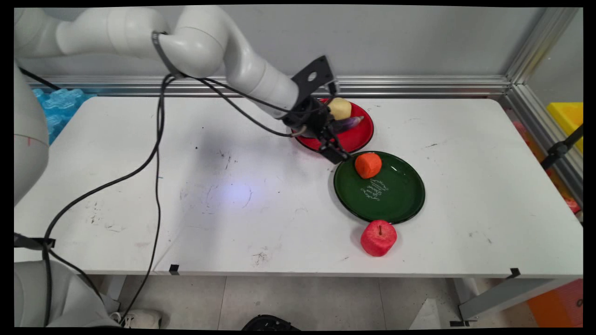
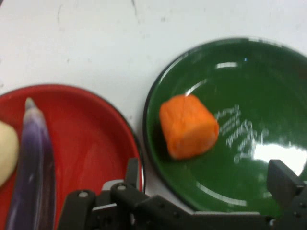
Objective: Pick up the mandarin from the green plate
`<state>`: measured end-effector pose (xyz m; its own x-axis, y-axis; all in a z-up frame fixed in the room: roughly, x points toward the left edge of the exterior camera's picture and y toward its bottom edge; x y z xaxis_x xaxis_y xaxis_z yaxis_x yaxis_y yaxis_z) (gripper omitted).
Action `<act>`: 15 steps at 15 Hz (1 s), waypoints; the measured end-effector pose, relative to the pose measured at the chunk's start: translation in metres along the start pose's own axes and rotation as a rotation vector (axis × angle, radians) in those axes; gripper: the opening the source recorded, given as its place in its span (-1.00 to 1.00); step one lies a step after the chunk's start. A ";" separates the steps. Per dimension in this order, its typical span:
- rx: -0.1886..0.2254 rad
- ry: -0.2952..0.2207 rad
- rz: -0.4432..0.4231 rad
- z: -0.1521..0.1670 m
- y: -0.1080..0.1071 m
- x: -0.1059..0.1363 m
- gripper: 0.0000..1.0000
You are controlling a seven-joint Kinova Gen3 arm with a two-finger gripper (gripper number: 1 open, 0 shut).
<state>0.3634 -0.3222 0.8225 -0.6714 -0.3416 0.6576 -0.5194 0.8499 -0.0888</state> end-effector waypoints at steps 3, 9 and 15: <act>0.002 0.017 -0.022 0.019 0.003 0.009 1.00; 0.017 0.034 -0.052 0.054 0.006 0.015 1.00; 0.032 0.040 -0.083 0.077 0.008 0.014 1.00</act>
<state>0.3094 -0.3513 0.7739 -0.6041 -0.3938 0.6928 -0.5897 0.8056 -0.0563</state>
